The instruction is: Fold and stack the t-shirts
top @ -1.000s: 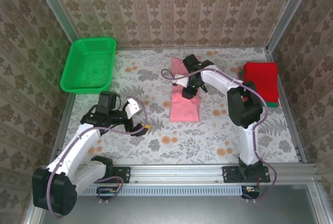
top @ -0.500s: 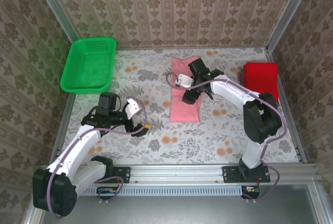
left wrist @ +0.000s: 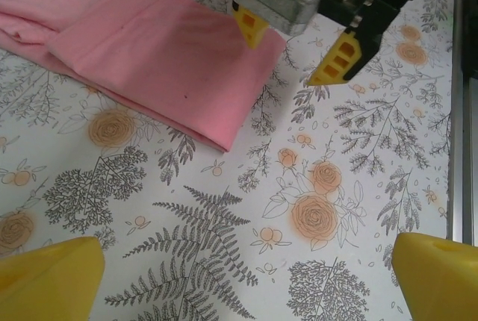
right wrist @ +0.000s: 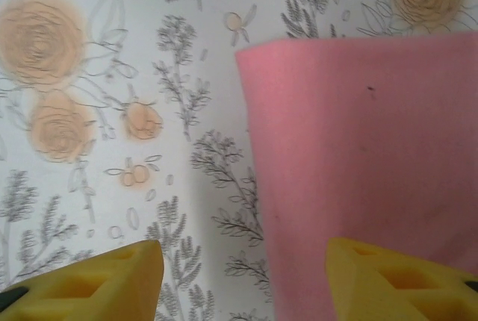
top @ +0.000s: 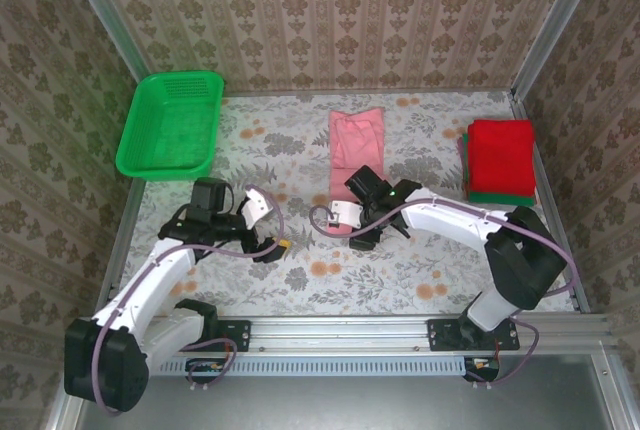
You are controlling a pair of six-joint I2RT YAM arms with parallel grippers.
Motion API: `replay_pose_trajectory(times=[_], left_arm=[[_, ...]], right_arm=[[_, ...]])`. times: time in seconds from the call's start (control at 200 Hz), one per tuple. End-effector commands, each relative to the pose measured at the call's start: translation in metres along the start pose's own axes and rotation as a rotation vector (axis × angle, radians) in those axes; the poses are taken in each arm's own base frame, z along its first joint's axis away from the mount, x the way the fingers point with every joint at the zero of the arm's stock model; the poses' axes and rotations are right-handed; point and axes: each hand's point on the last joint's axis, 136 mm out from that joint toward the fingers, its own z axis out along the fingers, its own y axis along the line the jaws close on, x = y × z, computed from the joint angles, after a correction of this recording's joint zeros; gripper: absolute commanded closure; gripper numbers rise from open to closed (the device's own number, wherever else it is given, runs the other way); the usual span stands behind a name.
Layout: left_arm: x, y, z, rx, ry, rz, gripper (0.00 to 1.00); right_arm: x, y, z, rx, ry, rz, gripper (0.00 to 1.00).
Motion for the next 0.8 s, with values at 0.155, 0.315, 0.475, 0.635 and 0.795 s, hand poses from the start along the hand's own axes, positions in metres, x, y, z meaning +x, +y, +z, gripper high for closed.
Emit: replay_pose_trajectory(times=[0.155, 0.315, 0.475, 0.635, 0.795], left_arm=[[-0.001, -0.004, -0.001, 0.019, -0.023, -0.003, 0.00], [0.002, -0.005, -0.003, -0.003, -0.022, 0.001, 0.00], [0.003, -0.003, -0.004, -0.025, -0.021, -0.004, 0.00], [-0.003, 0.035, -0.006, -0.215, -0.051, -0.104, 0.00], [-0.023, 0.096, -0.021, -0.493, -0.181, -0.403, 0.00]], right_arm=[[-0.003, -0.026, 0.032, 0.078, 0.060, -0.038, 0.40], [0.011, -0.020, 0.055, 0.052, 0.114, -0.059, 0.42], [0.027, -0.023, 0.067, 0.100, 0.184, -0.077, 0.80], [0.031, -0.012, 0.057, 0.107, 0.178, -0.076, 1.00], [0.030, 0.023, 0.032, 0.026, 0.135, -0.060, 1.00]])
